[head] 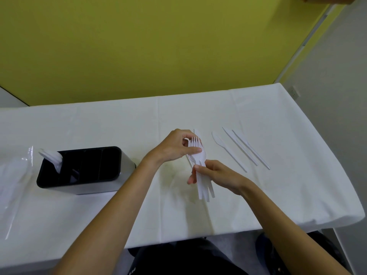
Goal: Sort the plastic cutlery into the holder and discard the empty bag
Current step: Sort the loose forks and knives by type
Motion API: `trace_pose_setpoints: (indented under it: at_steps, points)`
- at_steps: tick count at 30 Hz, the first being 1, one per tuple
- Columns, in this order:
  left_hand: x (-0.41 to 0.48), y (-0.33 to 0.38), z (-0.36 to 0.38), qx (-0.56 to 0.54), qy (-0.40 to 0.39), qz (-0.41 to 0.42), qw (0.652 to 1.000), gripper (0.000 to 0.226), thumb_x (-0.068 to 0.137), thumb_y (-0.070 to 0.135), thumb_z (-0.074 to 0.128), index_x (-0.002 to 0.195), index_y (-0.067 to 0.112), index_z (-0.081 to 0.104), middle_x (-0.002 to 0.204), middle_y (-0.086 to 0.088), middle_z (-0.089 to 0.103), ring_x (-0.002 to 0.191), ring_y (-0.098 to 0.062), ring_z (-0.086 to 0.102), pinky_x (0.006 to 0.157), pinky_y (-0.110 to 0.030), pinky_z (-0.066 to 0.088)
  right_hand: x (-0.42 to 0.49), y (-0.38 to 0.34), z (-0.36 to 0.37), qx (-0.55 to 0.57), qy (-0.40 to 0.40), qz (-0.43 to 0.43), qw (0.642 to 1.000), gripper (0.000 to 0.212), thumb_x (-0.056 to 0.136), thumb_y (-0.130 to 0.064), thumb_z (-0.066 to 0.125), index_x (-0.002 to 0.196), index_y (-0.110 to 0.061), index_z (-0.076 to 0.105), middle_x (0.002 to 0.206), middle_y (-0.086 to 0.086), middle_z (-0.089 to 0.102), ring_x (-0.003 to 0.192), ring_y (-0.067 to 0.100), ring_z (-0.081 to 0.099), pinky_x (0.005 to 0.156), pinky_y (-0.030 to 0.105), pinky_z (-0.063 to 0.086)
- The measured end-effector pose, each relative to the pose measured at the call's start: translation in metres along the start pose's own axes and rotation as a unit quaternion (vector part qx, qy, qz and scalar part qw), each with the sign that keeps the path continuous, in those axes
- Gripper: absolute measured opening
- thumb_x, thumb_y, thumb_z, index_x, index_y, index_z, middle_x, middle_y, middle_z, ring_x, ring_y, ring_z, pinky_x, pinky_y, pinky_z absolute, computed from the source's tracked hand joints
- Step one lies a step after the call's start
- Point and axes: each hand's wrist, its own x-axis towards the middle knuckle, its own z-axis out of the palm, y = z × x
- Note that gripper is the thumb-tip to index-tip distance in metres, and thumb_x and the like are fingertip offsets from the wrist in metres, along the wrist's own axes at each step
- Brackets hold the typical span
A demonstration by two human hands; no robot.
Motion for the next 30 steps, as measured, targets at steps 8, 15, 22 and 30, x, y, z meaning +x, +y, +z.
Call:
trace_pose_setpoints:
  at_steps: [8,15,22,30]
  points:
    - [-0.035,0.032,-0.064,-0.001,0.077,0.060,0.995,0.014,0.080,0.007,0.073,0.093,0.009,0.068,0.083,0.003,0.066,0.058,-0.014,0.045,0.046,-0.013,0.035,0.021,-0.068,0.009,-0.081,0.013,-0.063,0.995,0.029,0.094,-0.040,0.053,0.085,-0.018,0.069,0.072,0.000,0.048,0.069,0.015,0.042,0.063,0.028,0.031]
    - [-0.096,0.035,-0.147,0.001,0.240,0.084,0.967,0.027,0.083,0.019,0.072,0.109,0.020,0.066,0.089,0.008,0.057,0.069,-0.012,0.047,0.057,-0.008,0.037,0.060,-0.142,0.067,-0.077,-0.003,-0.125,0.989,0.024,0.097,-0.032,0.049,0.084,-0.019,0.065,0.064,-0.010,0.048,0.060,0.009,0.043,0.055,0.016,0.034]
    - [-0.161,-0.030,-0.211,-0.074,0.416,0.028,0.906,0.020,0.097,0.020,0.049,0.103,0.012,0.066,0.088,0.000,0.066,0.076,-0.008,0.060,0.070,-0.019,0.048,0.107,-0.174,0.146,-0.005,0.074,-0.141,0.987,0.022,0.098,-0.027,0.049,0.088,-0.013,0.063,0.057,-0.018,0.056,0.042,-0.003,0.046,0.045,0.009,0.035]
    - [-0.182,-0.117,-0.215,-0.231,0.406,-0.054,0.883,0.039,0.103,0.032,0.032,0.100,0.014,0.066,0.107,-0.007,0.069,0.105,-0.019,0.062,0.093,-0.032,0.046,0.144,-0.168,0.208,-0.015,0.176,-0.157,0.972,0.028,0.092,-0.030,0.060,0.094,-0.003,0.067,0.065,-0.002,0.058,0.049,0.009,0.050,0.055,0.021,0.041]
